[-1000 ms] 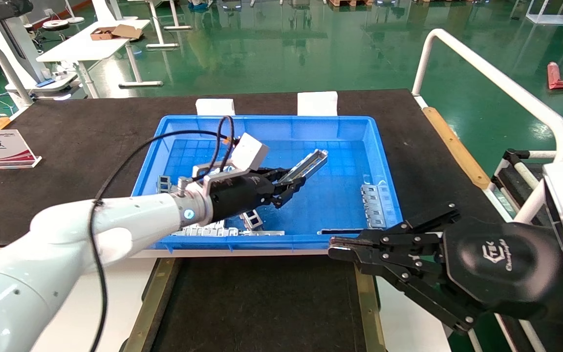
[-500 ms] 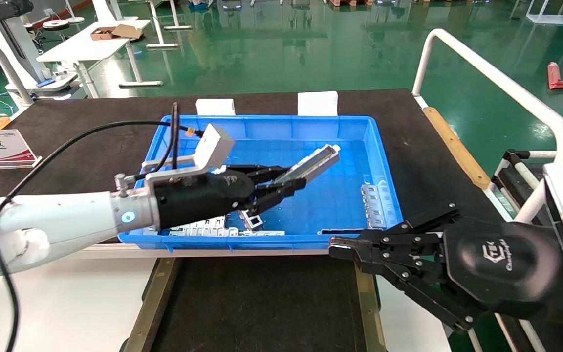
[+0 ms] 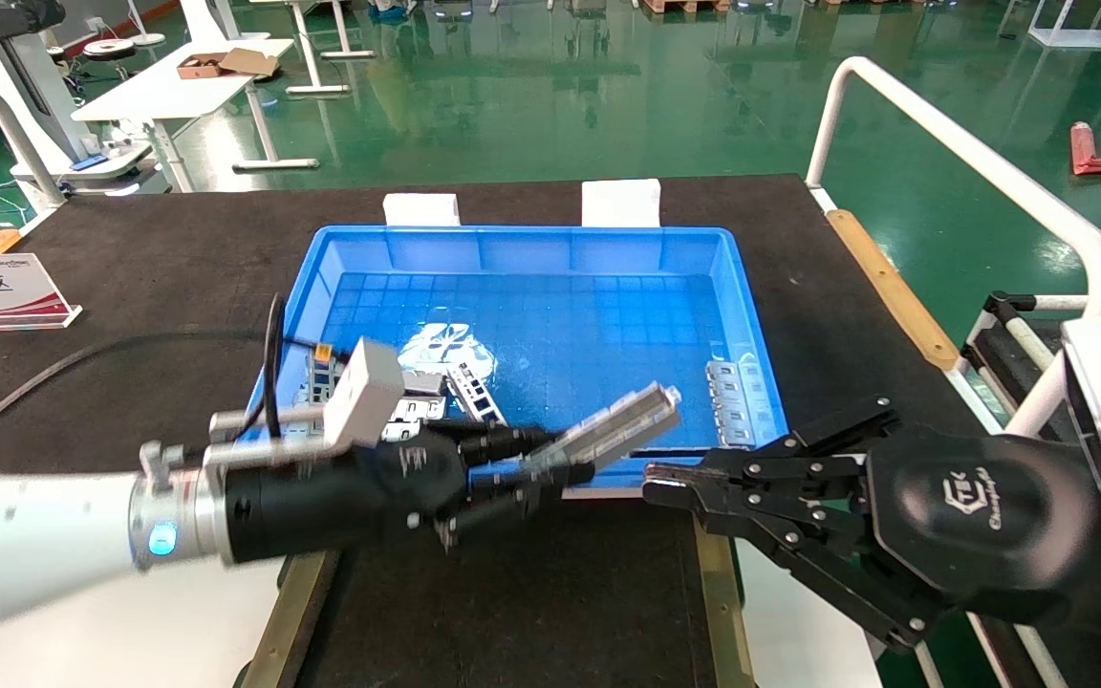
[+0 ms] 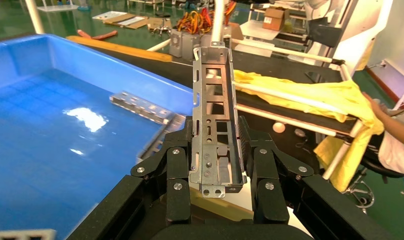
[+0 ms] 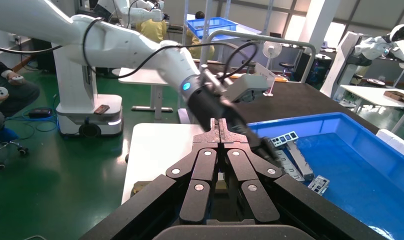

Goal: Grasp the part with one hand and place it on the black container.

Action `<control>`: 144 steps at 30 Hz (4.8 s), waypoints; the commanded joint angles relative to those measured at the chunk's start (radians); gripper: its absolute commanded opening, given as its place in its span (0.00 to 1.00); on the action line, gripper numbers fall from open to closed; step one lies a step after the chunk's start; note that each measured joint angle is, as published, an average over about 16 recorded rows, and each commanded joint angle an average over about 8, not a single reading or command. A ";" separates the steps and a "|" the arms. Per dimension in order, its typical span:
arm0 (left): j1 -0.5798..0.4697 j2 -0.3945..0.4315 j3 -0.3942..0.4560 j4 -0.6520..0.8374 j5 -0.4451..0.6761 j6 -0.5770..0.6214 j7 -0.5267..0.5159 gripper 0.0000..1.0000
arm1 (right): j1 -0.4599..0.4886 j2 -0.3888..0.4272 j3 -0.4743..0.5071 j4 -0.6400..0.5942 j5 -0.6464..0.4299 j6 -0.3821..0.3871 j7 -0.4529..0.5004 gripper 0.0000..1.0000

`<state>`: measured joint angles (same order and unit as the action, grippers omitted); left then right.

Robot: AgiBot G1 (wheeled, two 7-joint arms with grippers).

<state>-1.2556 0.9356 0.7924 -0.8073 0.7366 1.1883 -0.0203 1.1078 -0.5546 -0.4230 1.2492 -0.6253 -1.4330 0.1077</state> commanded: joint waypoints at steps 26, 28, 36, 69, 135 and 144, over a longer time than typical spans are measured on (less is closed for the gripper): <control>0.500 -0.030 0.093 -0.365 -0.018 -0.690 -0.275 0.00 | 0.000 0.000 0.000 0.000 0.000 0.000 0.000 0.00; 0.504 -0.003 0.103 -0.360 -0.013 -0.752 -0.295 0.00 | 0.000 0.000 0.000 0.000 0.000 0.000 0.000 0.00; 0.512 0.137 0.121 -0.313 -0.021 -0.990 -0.356 0.00 | 0.000 0.000 0.000 0.000 0.000 0.000 0.000 0.00; 0.464 0.414 0.055 -0.064 -0.037 -1.216 -0.386 0.00 | 0.000 0.000 0.000 0.000 0.000 0.000 0.000 0.11; 0.634 -0.114 -0.084 -0.535 0.019 -0.719 -0.326 1.00 | 0.000 0.000 0.000 0.000 0.000 0.000 0.000 1.00; 0.636 -0.174 -0.133 -0.545 -0.028 -0.632 -0.308 1.00 | 0.000 0.000 0.000 0.000 0.000 0.000 0.000 1.00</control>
<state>-0.6198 0.7661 0.6621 -1.3516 0.7115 0.5512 -0.3288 1.1079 -0.5545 -0.4232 1.2492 -0.6252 -1.4329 0.1076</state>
